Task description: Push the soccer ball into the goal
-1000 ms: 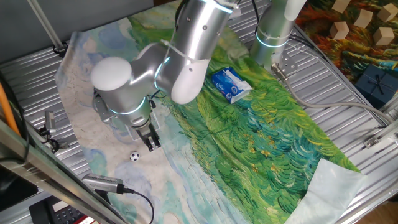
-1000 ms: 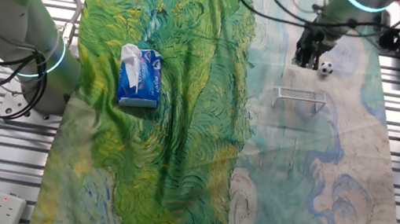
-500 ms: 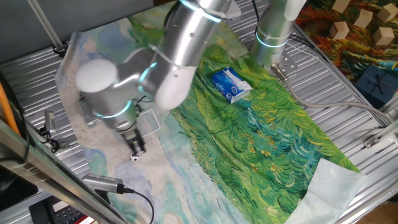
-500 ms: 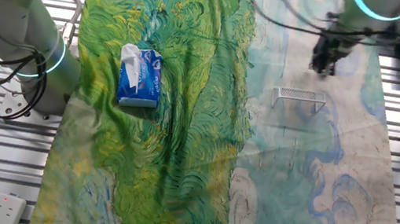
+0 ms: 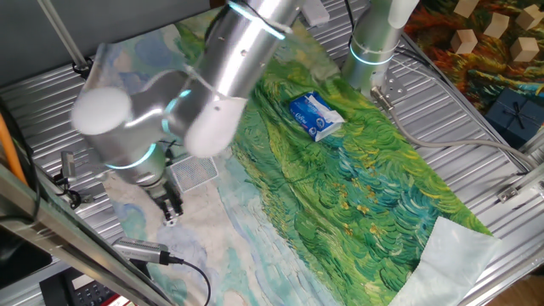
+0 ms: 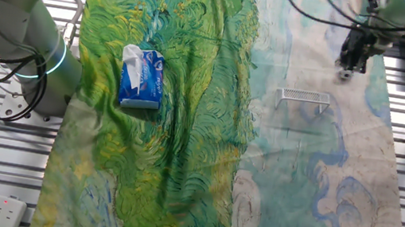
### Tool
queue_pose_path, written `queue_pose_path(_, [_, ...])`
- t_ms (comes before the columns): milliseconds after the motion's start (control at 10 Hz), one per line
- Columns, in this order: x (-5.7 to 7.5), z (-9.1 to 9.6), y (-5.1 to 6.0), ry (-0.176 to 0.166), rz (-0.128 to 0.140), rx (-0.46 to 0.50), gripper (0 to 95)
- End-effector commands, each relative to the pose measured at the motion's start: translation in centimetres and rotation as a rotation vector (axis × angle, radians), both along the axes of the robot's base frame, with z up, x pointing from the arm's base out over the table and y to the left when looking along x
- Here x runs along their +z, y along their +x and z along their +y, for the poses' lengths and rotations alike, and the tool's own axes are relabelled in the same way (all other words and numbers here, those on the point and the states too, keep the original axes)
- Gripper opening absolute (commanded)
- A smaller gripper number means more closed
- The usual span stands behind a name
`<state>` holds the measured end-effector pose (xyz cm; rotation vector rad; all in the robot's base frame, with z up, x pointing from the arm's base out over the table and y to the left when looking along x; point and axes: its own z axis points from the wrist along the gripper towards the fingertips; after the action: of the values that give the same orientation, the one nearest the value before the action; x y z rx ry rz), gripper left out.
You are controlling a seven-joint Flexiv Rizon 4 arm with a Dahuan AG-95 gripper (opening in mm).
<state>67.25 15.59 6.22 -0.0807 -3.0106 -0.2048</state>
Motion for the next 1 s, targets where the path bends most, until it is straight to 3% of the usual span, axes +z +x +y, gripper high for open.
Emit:
queue_pose_path(100, [3.0,0.7,-0.6,-0.010,0.020,-0.006,0.0])
queue_pose_path(300, [3.3,1.2,0.2,-0.008,0.006,-0.005,0.0])
queue_pose_path(500, [2.4,3.0,0.7,-0.018,-0.001,-0.030,0.0])
queue_pose_path(600, [1.2,4.6,1.2,-0.033,-0.029,-0.051,0.0])
queue_pose_path(700, [0.5,5.0,1.8,-0.041,-0.045,-0.054,0.0])
queue_pose_path(1000, [-2.1,5.2,3.1,-0.047,-0.080,-0.055,0.0])
